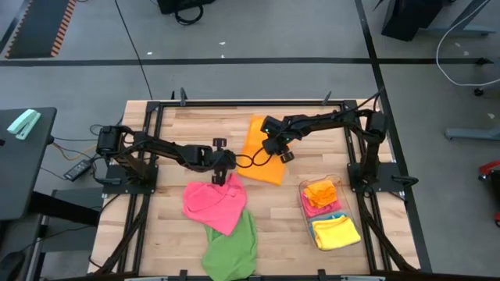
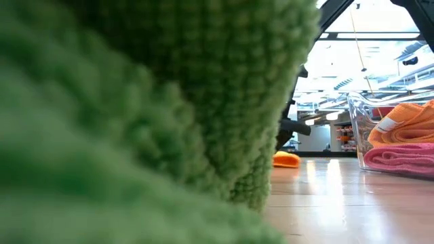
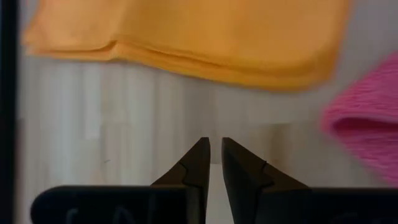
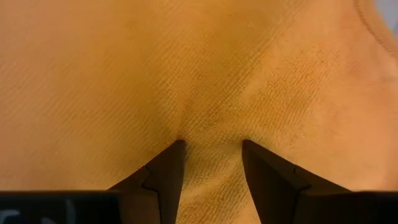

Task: Fold microfiber towels
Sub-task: Fold the orange towel

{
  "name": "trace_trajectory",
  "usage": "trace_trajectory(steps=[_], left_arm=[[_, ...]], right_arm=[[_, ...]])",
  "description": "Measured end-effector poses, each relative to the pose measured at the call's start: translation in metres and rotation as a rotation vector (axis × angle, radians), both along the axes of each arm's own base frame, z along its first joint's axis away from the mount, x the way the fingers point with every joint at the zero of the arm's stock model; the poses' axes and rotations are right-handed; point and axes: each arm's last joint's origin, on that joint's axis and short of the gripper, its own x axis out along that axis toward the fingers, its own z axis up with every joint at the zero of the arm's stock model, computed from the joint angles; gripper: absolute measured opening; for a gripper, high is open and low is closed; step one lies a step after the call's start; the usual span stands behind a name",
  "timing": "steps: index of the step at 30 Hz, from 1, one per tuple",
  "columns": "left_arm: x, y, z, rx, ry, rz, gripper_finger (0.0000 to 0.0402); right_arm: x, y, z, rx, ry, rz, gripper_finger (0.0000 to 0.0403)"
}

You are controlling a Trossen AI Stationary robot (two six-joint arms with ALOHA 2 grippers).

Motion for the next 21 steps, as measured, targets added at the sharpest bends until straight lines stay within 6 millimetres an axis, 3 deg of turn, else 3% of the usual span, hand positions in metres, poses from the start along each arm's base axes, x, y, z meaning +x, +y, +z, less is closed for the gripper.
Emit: trace_trajectory(steps=[7, 11, 15, 21], left_arm=[[0.001, -0.002, -0.001, -0.077, -0.005, -0.040, 0.0042], [0.001, -0.002, -0.001, -0.089, -0.013, -0.023, 0.0039], [0.001, -0.003, -0.001, -0.089, -0.014, -0.024, 0.0043], [0.001, -0.003, -0.001, -0.098, -0.024, -0.008, 0.0037]], right_arm=[[0.006, 0.008, 0.002, -0.148, 0.028, 0.094, 0.0170], [0.009, 0.018, 0.014, -0.157, -0.019, 0.019, 0.0170], [0.019, 0.021, 0.030, -0.058, -0.155, -0.199, 0.0170], [0.020, 0.003, 0.032, 0.318, -0.309, -0.649, 0.0170]])
